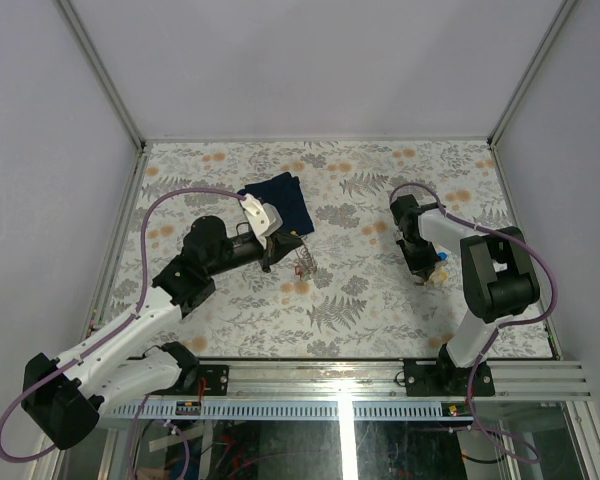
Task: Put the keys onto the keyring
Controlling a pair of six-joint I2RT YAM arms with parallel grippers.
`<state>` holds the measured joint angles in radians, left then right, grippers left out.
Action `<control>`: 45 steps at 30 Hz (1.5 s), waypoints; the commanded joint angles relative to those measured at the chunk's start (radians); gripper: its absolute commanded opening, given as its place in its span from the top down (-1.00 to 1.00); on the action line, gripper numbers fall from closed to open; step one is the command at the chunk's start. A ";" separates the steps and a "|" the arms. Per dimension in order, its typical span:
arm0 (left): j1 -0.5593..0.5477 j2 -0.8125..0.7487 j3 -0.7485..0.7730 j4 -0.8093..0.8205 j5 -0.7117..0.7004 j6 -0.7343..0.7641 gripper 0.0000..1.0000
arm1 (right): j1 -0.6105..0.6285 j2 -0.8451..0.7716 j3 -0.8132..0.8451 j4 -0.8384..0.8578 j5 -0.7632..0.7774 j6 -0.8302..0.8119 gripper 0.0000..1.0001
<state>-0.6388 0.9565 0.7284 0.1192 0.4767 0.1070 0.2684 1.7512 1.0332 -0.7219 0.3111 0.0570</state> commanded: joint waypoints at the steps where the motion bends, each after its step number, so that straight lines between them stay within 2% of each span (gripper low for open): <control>1: 0.010 -0.005 -0.004 0.093 0.022 -0.012 1.00 | 0.007 -0.057 0.036 -0.012 -0.018 0.008 1.00; 6: 0.012 -0.006 -0.006 0.094 0.023 -0.013 1.00 | 0.019 -0.112 0.040 0.010 -0.157 0.032 1.00; 15: 0.021 -0.009 -0.005 0.095 0.024 -0.015 1.00 | 0.153 -0.119 0.064 0.101 -0.431 0.140 1.00; 17: 0.020 -0.009 -0.006 0.095 0.026 -0.015 1.00 | 0.155 -0.133 0.065 0.123 -0.419 0.150 1.00; 18: 0.020 -0.008 -0.006 0.095 0.026 -0.015 1.00 | 0.154 -0.140 0.069 0.124 -0.391 0.146 0.93; 20: 0.021 -0.009 -0.006 0.096 0.026 -0.016 1.00 | 0.154 -0.159 0.074 0.125 -0.341 0.121 0.75; 24: 0.024 -0.006 -0.004 0.096 0.028 -0.019 1.00 | 0.155 -0.199 0.076 0.131 -0.289 0.070 0.26; 28: 0.025 -0.009 -0.005 0.097 0.024 -0.019 1.00 | 0.161 -0.213 0.070 0.135 -0.288 0.041 0.04; 36: 0.028 -0.007 -0.005 0.094 0.023 -0.020 1.00 | 0.271 -0.165 0.058 0.130 -0.267 -0.043 0.05; 38: 0.029 -0.007 -0.006 0.095 0.023 -0.018 1.00 | 0.275 -0.143 0.061 0.128 -0.286 -0.073 0.11; 45: 0.028 -0.005 -0.006 0.095 0.028 -0.016 1.00 | 0.271 -0.095 0.069 0.110 -0.261 -0.164 0.09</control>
<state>-0.6193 0.9565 0.7265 0.1200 0.4908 0.0998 0.5430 1.6173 1.0683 -0.5934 0.0200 -0.0326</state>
